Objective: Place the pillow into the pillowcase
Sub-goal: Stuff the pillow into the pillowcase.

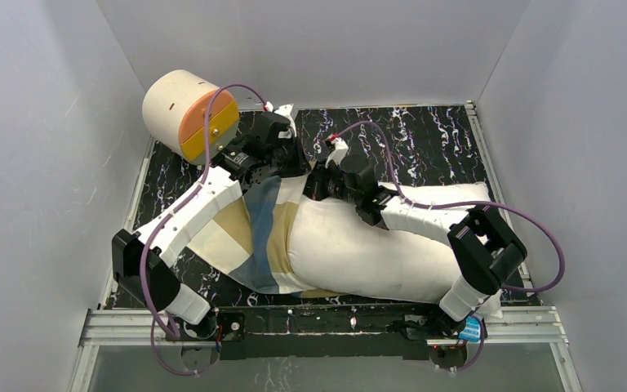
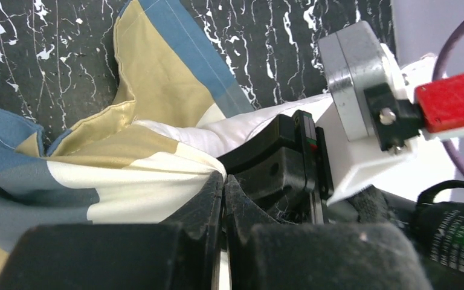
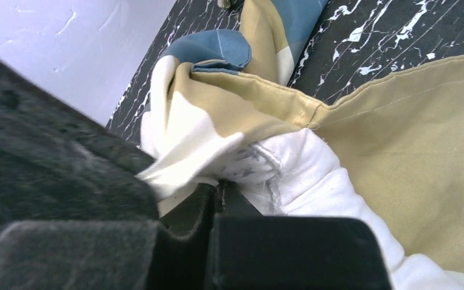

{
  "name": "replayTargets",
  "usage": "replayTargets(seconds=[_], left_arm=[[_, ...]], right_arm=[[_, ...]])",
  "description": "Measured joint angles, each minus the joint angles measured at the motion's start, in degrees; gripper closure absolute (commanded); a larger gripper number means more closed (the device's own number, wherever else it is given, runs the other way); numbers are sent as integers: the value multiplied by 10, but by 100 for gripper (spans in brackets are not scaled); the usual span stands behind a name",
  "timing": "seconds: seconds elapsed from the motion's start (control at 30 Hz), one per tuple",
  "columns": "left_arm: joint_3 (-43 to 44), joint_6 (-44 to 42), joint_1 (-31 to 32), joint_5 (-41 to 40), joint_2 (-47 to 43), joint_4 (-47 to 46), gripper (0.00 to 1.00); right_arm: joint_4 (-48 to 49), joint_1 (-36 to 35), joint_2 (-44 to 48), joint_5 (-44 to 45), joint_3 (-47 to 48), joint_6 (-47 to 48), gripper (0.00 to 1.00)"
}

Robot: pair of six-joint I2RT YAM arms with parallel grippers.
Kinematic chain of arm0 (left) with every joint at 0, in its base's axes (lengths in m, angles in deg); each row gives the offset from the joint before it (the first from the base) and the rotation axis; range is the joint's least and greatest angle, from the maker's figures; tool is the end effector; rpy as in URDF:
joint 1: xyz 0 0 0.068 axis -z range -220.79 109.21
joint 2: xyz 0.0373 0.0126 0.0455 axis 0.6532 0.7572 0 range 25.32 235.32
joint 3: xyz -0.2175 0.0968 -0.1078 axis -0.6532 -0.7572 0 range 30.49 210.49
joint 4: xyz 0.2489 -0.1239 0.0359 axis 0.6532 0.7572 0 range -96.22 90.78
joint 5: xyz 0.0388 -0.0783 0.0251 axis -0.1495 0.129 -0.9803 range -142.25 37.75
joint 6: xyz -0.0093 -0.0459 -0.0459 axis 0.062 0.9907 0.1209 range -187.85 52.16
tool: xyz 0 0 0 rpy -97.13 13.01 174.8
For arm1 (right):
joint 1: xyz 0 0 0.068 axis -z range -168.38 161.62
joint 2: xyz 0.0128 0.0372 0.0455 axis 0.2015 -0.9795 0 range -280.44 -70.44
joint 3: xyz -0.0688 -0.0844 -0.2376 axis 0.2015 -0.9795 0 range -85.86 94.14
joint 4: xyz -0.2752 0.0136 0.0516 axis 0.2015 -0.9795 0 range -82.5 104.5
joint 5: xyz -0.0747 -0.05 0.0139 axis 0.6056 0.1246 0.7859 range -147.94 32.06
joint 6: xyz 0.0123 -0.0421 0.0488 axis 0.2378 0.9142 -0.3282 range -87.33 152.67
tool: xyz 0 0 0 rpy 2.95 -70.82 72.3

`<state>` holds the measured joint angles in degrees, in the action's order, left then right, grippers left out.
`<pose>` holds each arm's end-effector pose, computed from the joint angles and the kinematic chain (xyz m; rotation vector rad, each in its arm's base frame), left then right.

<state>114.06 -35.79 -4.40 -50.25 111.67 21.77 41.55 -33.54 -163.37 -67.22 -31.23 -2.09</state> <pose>0.3044 -0.2267 0.3480 0.1049 2.1966 -0.7346 0.2766 0.2899 0.2238 -0.2997 1.8902 1.1254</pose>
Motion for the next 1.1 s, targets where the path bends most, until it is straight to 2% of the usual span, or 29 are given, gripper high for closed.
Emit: replayTargets(seconds=[0.03, 0.1, 0.13, 0.23, 0.37, 0.47, 0.57, 0.67, 0.8, 0.93, 1.1], left_arm=[[-5, 8, -2, 2, -6, -6, 100], [-6, 16, -5, 4, -9, -11, 100], [-6, 17, -6, 5, -8, -13, 97], [5, 12, -17, 14, 5, -4, 78], [100, -12, -25, 13, 41, 38, 63], [158, -31, -25, -3, 39, 73, 60], [166, -44, -25, -18, 14, 112, 61], [124, -48, -25, -20, -28, 138, 62], [17, -41, -26, 7, -104, 163, 64], [-81, -24, -26, 42, -165, 175, 64], [-148, -7, -25, 64, -191, 164, 64]], right_arm=[[-1, 0, 0, 9, 1, -9, 97], [-4, 0, 0, 19, 5, -15, 88], [-9, 1, 0, 21, 8, -15, 83], [-45, 4, 1, 25, 28, -6, 61], [-130, 20, 33, 19, 50, 34, 45], [-217, 37, 96, 3, 53, 74, 37], [-290, 50, 163, -19, 53, 115, 27], [-351, 50, 223, -63, 53, 163, 22], [-420, 36, 258, -109, 59, 214, 11], [-472, -1, 262, -110, 60, 253, 11], [-505, -70, 255, -56, 65, 292, 13]])
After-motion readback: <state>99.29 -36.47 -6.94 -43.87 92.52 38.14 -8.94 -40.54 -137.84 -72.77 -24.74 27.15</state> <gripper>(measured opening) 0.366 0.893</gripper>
